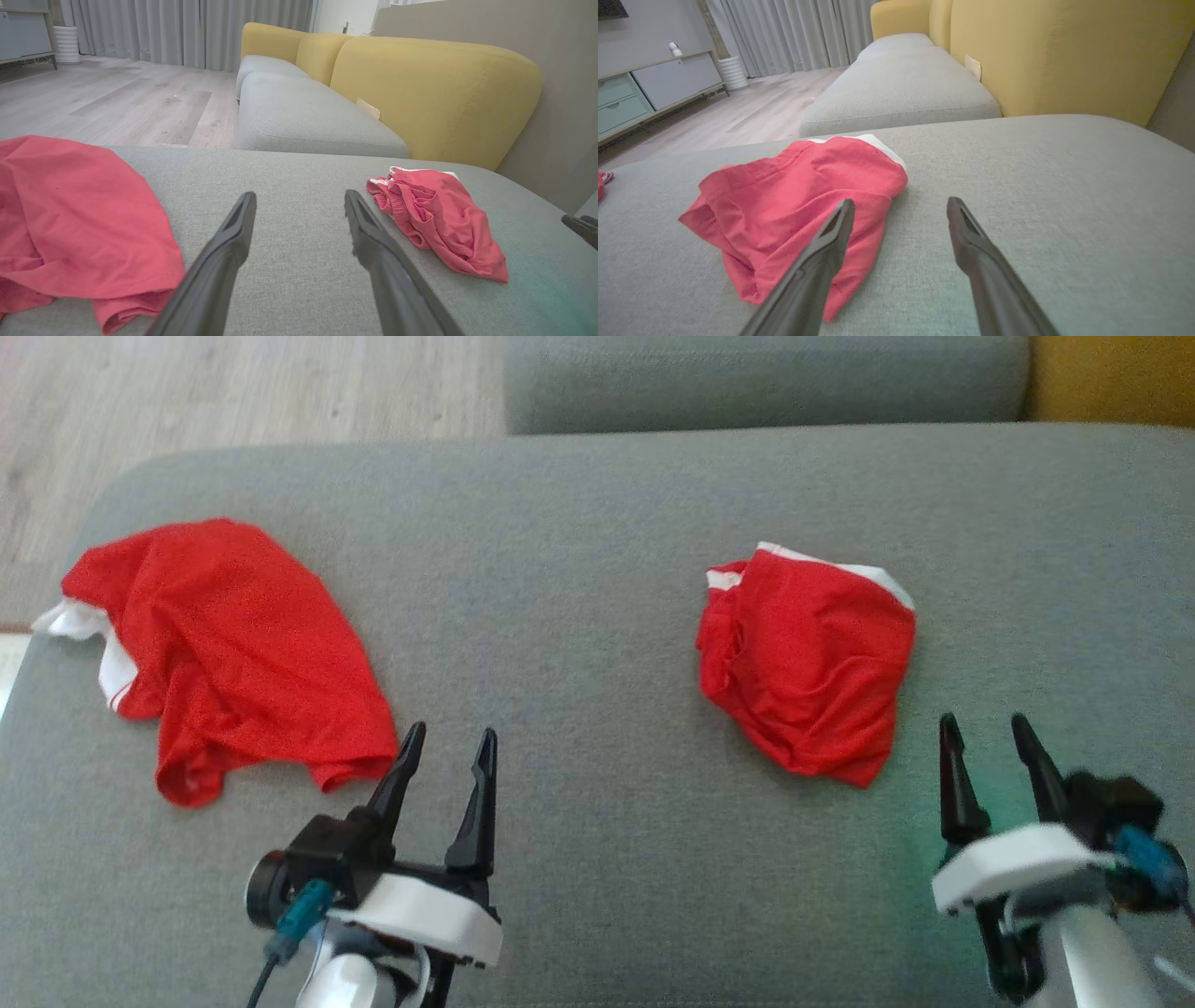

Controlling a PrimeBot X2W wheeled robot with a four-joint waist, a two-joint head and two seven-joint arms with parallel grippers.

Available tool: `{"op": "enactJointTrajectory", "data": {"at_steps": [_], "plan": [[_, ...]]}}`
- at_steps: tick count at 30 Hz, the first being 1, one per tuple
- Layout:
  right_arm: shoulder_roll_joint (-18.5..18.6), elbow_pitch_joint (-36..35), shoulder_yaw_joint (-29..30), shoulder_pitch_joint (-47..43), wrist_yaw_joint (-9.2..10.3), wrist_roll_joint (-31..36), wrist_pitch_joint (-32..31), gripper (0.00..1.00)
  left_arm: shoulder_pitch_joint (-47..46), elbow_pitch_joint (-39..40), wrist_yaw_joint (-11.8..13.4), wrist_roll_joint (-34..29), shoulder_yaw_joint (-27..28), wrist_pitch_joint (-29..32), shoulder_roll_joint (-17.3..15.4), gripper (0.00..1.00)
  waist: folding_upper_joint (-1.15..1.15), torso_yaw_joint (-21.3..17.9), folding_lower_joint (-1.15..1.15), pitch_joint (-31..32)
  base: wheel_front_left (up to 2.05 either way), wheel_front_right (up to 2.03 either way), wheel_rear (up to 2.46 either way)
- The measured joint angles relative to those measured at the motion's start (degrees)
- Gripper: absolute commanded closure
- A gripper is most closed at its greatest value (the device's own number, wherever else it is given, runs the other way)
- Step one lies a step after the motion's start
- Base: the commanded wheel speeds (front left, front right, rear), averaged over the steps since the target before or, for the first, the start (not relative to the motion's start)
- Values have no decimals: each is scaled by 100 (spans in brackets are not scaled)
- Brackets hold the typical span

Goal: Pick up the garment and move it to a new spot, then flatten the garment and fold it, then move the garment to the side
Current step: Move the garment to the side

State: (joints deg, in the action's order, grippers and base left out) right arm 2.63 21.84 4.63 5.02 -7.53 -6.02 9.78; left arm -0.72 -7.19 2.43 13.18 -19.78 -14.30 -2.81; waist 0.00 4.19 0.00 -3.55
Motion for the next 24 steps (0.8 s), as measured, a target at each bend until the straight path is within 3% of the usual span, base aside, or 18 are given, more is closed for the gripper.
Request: {"op": "enactJointTrajectory", "data": {"at_steps": [6,12,24], "plan": [[2,482,-1,695,-1,-9,-383,0,-276,-5,-43,0,-85,0,1,0,0,228,0,-298,0,0,0],[7,1234,200,1171,0,-498,-725,0,-348,-32,-42,2,-156,0,1,0,0,482,0,-492,0,0,0],[22,2385,90,1830,0,-760,-766,0,-436,-29,10,9,-181,0,2,0,0,599,0,-663,0,0,0]]}}
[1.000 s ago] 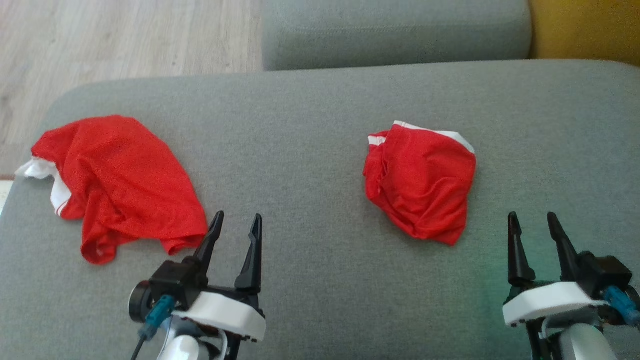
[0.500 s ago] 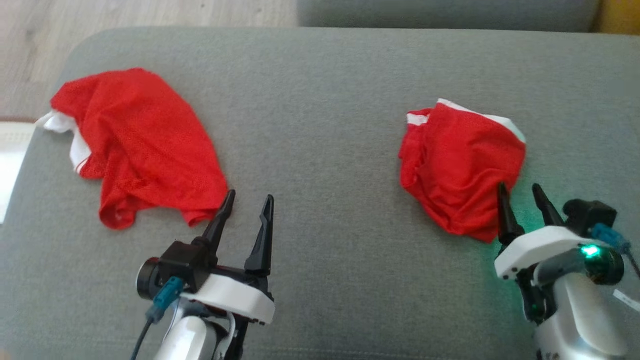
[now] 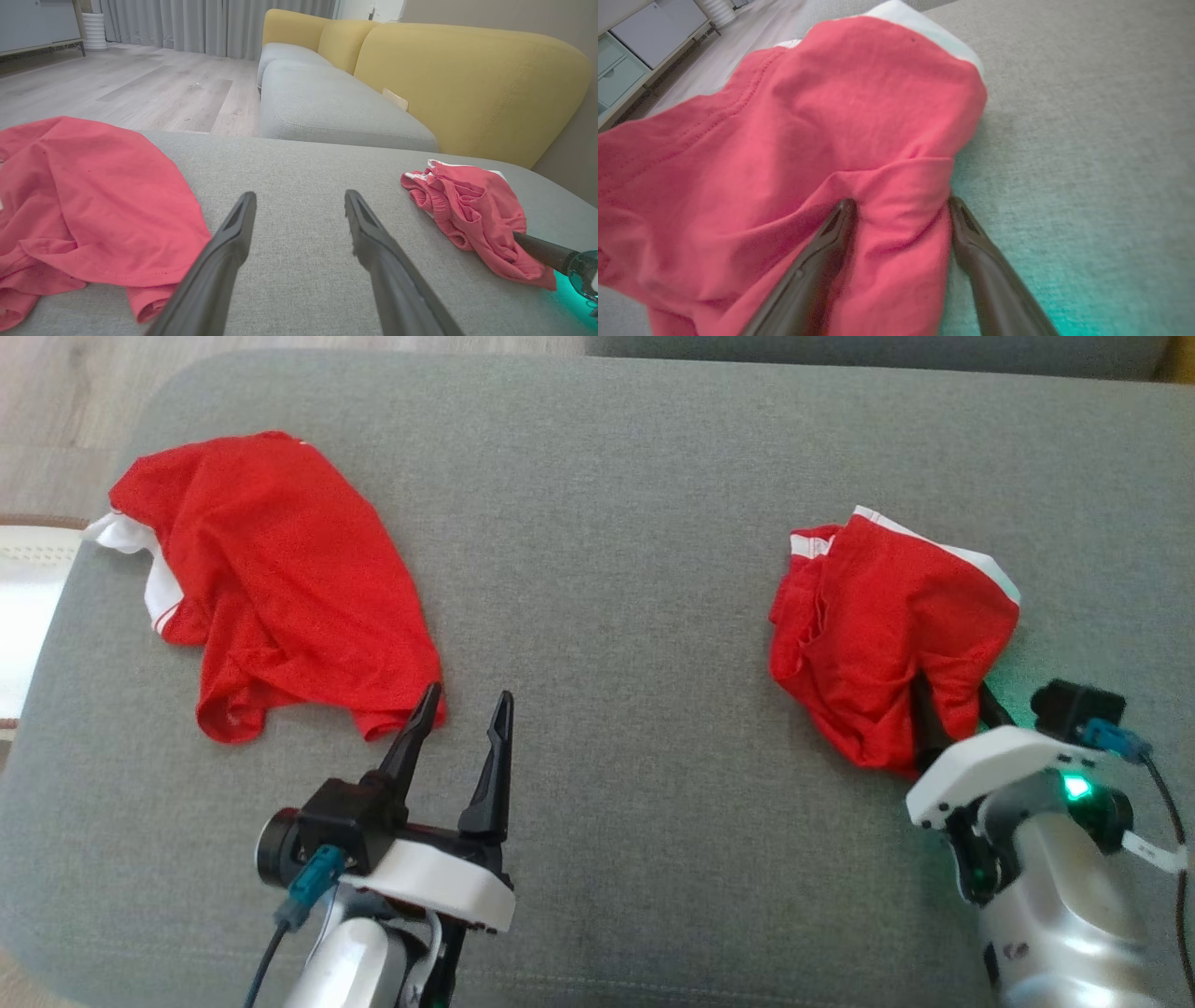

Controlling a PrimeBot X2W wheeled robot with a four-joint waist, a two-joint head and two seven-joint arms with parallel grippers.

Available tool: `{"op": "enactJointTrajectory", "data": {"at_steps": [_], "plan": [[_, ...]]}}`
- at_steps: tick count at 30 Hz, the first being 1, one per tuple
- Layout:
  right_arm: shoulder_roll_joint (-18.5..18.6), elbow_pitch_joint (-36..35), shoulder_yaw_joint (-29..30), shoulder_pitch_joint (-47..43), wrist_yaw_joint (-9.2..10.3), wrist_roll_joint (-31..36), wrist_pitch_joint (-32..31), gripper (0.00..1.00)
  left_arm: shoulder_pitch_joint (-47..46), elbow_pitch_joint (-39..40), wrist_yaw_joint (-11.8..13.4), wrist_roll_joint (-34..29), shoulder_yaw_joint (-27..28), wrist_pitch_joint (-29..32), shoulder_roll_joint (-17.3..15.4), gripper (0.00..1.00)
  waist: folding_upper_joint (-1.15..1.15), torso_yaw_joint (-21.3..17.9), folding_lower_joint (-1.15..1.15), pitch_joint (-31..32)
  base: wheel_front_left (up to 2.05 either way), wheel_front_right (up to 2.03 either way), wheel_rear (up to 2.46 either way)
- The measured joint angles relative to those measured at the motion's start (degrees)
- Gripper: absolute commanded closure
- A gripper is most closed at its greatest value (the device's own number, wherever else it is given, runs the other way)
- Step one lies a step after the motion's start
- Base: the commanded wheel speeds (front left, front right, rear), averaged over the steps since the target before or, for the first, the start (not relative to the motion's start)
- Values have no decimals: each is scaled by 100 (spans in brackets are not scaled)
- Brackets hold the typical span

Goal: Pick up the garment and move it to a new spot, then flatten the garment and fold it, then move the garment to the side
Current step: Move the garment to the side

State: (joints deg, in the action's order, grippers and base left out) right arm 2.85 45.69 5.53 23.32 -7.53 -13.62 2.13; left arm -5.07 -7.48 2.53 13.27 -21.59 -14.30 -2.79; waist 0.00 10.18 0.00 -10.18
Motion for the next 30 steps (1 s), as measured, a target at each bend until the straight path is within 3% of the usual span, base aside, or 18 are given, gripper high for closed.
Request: {"op": "enactJointTrajectory", "data": {"at_steps": [4,5,6,11,16,23,28,29,30], "plan": [[18,292,-199,252,0,8,131,0,-1,-2,-1,-1,-2,0,0,0,0,-45,0,-54,0,0,0],[29,360,-260,297,0,8,172,37,-1,-3,-1,-1,-1,0,0,0,0,-57,0,-64,0,0,0],[43,424,-321,339,0,22,211,100,-1,-5,-2,-1,-1,0,0,0,0,-71,0,-71,0,0,0],[75,664,-603,486,0,612,420,100,-5,-22,-2,-1,8,0,0,0,0,-156,0,-36,0,0,0],[486,711,-1032,525,-1,1070,468,100,-4,-21,-2,1,12,0,0,0,0,-289,0,66,0,0,0],[1728,466,-2049,719,-1,1104,142,100,-5,14,-1,103,-19,0,0,0,0,-492,0,63,0,0,0],[2773,110,-3166,938,-1,737,-181,100,-64,65,0,104,-46,0,0,0,0,-520,0,-82,0,0,0],[2773,110,-3166,938,-1,737,-181,100,-64,65,0,104,-46,0,0,0,0,-520,0,-82,0,0,0],[3009,47,-3367,991,-1,653,-274,100,-104,70,0,111,-48,0,0,0,0,-516,0,-120,0,0,0]]}}
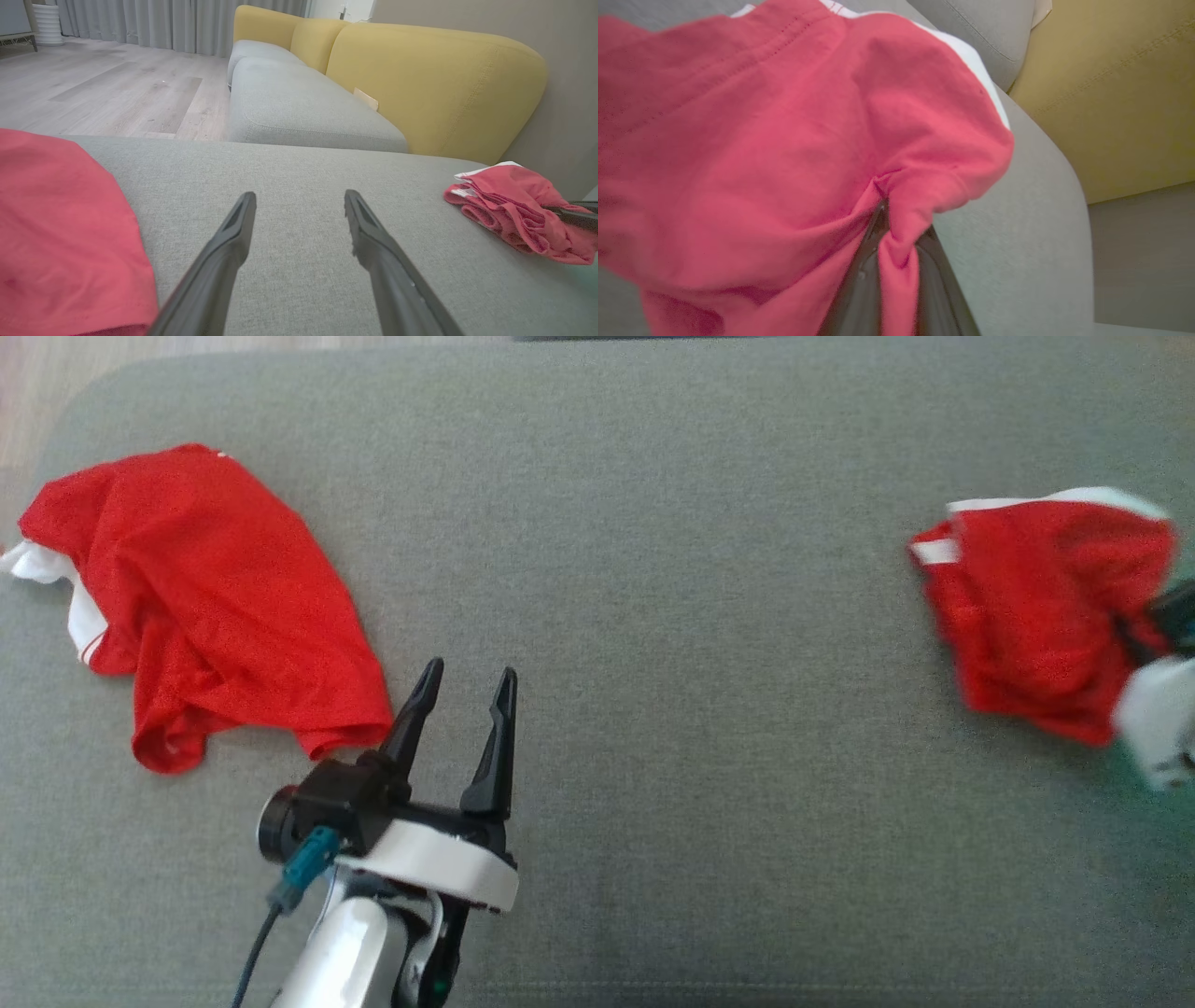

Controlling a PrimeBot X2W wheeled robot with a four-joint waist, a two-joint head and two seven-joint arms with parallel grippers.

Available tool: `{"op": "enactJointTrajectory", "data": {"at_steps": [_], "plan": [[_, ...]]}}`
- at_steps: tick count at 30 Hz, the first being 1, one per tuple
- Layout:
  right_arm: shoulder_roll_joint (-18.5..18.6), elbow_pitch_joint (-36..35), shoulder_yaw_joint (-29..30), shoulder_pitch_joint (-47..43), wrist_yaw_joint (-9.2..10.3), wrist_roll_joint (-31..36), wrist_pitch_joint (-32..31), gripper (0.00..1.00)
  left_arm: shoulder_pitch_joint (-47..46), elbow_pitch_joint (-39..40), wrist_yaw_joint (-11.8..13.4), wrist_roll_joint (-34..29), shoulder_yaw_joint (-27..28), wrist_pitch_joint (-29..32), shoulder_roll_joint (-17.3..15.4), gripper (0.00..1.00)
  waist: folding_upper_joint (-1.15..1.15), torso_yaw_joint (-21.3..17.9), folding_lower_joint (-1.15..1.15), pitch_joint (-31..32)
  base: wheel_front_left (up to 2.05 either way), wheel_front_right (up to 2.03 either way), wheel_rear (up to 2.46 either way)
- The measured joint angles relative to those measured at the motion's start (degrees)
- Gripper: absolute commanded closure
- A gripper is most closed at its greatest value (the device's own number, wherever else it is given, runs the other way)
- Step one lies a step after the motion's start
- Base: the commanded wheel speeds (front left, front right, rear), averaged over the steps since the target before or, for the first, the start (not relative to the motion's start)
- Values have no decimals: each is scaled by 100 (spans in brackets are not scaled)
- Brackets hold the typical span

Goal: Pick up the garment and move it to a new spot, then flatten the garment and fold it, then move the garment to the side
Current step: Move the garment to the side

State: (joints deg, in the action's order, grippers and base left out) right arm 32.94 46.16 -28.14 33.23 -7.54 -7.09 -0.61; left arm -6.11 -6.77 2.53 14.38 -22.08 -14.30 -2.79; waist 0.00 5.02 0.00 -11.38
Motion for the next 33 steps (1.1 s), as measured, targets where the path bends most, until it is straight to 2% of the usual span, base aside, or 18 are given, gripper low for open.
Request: {"op": "enactJointTrajectory", "data": {"at_steps": [2,3,9,16,25,26,27,33], "plan": [[469,-91,-328,114,0,-177,-155,100,-95,22,0,44,-7,0,1,0,0,21,0,-75,0,0,0],[890,-155,-550,231,0,-361,-287,100,-170,59,0,52,-5,0,2,0,0,57,0,-149,0,0,0],[1723,-133,-790,559,0,-612,-550,100,-251,101,4,94,-34,0,3,0,0,199,0,-358,0,0,0],[1965,-13,-760,600,0,-720,-594,100,-287,113,52,149,-31,0,3,0,0,309,0,-559,0,0,0],[1979,49,-504,603,0,-661,-589,100,-378,119,52,147,24,0,4,0,0,262,0,-650,0,0,0],[1970,59,-443,603,0,-653,-591,72,-381,119,52,146,31,0,4,0,0,250,0,-651,0,0,0],[1954,60,-380,603,0,-653,-592,0,-384,118,52,141,38,0,4,0,0,238,0,-650,0,0,0],[1720,54,103,605,0,-468,-523,0,-397,96,51,141,60,0,5,0,0,175,0,-565,0,0,0]]}}
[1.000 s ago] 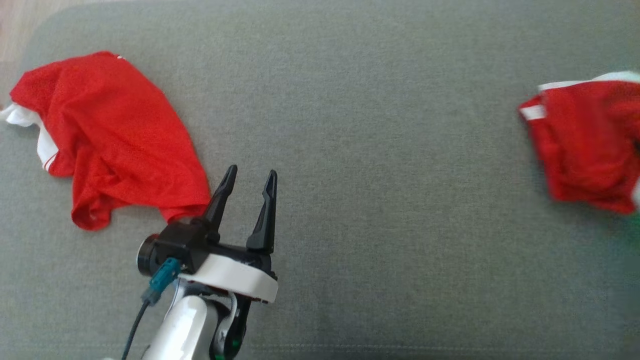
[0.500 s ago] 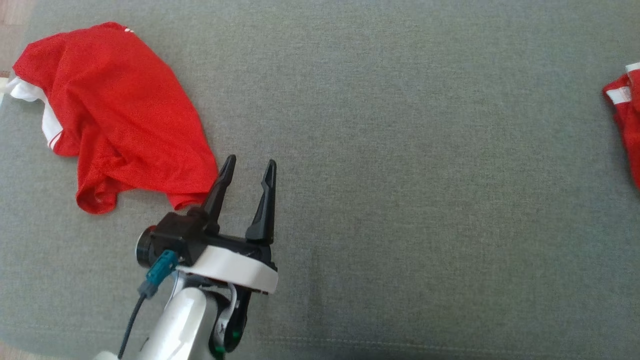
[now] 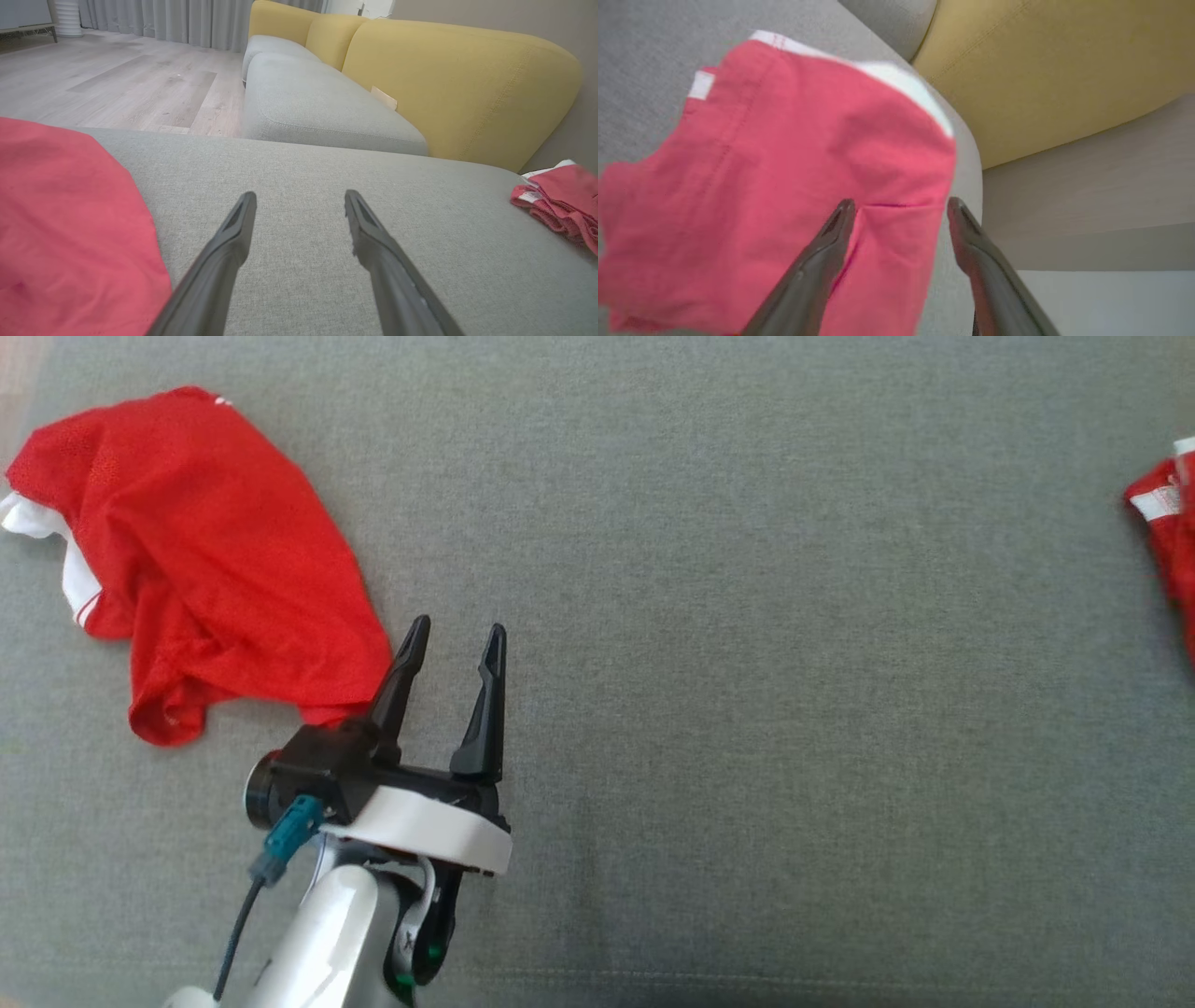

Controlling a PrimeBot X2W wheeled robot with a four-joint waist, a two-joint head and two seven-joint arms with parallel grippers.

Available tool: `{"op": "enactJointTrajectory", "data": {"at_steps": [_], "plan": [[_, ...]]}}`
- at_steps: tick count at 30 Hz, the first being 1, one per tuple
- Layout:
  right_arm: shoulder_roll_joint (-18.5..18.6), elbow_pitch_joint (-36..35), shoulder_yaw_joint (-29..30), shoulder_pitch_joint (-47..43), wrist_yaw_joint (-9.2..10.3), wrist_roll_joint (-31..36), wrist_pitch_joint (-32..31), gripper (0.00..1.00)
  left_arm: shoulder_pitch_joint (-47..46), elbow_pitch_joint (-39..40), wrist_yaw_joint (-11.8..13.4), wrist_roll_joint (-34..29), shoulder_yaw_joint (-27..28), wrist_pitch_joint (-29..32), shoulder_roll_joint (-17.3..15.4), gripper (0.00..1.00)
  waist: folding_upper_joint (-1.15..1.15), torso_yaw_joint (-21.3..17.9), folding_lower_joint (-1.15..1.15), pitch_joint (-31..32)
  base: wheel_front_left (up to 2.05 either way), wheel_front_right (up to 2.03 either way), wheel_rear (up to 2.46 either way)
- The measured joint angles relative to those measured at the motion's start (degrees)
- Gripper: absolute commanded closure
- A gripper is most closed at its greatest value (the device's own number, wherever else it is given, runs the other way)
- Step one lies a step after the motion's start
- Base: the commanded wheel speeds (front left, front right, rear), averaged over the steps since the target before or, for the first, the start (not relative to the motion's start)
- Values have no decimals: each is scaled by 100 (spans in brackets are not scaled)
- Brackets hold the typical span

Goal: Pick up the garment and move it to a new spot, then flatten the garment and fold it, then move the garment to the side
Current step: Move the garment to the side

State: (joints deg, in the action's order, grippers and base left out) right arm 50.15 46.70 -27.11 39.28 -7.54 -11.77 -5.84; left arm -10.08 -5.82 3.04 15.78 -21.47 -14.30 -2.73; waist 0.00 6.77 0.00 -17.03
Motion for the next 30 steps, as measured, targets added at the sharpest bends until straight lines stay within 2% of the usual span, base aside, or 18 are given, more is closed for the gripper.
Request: {"op": "enactJointTrajectory", "data": {"at_steps": [6,9,16,21,24,26,30], "plan": [[-225,-201,575,1,0,471,169,0,7,-36,0,0,20,0,0,0,0,-71,0,196,0,0,0],[-568,-442,955,1,0,622,349,0,25,-37,0,0,22,0,0,0,0,-102,0,338,0,0,0],[-1937,-1437,1709,-243,0,675,810,0,191,-29,7,-1,127,0,0,0,0,-157,0,801,0,0,0],[-3053,-2357,2234,-1116,0,624,1043,0,446,104,32,-24,270,0,-1,0,0,-193,0,1194,0,0,0],[-3599,-2864,2316,-1695,0,612,1160,0,549,227,33,-91,388,0,-2,0,0,-210,0,1422,0,0,0],[-3883,-3116,2327,-2054,0,555,1259,0,603,282,33,-116,426,0,-2,0,0,-223,0,1552,0,0,0],[-4116,-3265,2284,-2521,0,497,1416,0,736,321,33,-162,505,0,-3,0,0,-253,0,1693,0,0,0]]}}
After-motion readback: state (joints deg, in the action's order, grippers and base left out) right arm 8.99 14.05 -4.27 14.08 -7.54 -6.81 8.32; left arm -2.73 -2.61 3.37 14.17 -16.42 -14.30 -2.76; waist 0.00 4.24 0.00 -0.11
